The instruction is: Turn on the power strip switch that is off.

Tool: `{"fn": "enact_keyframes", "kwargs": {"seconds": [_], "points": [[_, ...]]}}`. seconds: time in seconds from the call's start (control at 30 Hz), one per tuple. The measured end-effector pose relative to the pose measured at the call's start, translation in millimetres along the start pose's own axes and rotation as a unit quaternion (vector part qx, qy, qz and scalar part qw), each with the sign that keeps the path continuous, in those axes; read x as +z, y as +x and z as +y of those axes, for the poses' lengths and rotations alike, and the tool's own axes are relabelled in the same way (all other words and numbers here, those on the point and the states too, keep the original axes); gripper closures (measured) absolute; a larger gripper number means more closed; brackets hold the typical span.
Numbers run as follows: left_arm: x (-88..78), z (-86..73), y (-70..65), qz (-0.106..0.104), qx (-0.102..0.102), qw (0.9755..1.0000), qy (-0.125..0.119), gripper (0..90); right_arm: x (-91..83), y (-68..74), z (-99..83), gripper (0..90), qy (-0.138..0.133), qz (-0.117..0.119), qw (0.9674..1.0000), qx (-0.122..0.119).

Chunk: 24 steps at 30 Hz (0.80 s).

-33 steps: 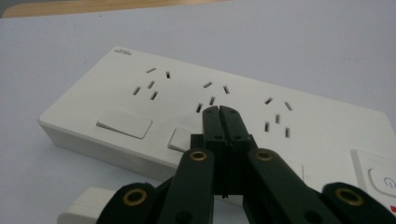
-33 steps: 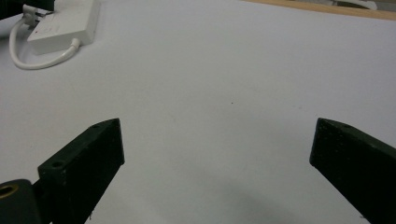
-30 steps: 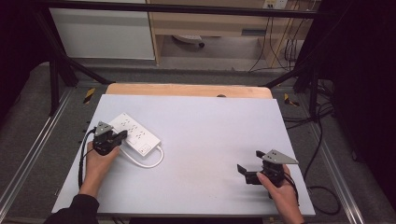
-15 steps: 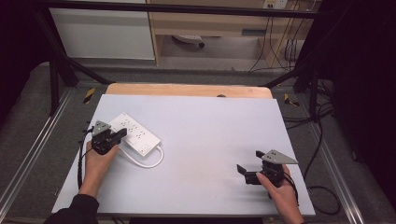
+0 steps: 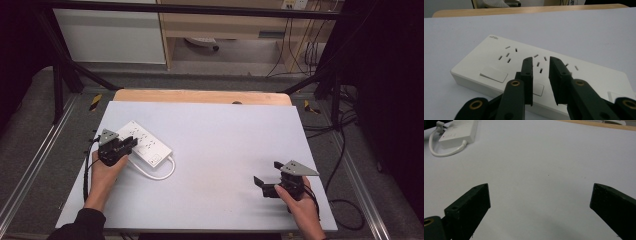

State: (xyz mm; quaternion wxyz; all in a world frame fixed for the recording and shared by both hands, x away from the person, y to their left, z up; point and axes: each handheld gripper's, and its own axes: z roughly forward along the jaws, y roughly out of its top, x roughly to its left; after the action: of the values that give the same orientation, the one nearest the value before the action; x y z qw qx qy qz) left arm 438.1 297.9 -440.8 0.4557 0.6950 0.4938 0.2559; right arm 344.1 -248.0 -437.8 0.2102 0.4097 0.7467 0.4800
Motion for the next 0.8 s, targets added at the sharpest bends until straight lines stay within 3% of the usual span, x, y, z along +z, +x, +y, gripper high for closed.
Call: {"fn": "enact_keyframes", "kwargs": {"seconds": [0.23, 0.57, 0.8], "points": [[-0.8, 1.3, -0.9, 0.004, -0.003, 1.0000, -0.003, 62.7, 0.0, 0.0, 0.0, 3.4, 0.000, 0.000, 1.0000, 0.000], [-1.5, 4.6, -5.1, -0.005, 0.000, 0.9998, -0.019, 47.8, 0.2, 0.2, 0.0, 3.5, 0.001, 0.001, 1.0000, 0.000], [-5.0, 6.9, -0.9, 0.014, -0.011, 0.9993, -0.034, 30.1, 0.3, -0.1, -0.1, 3.4, 0.001, 0.001, 1.0000, 0.000]]}}
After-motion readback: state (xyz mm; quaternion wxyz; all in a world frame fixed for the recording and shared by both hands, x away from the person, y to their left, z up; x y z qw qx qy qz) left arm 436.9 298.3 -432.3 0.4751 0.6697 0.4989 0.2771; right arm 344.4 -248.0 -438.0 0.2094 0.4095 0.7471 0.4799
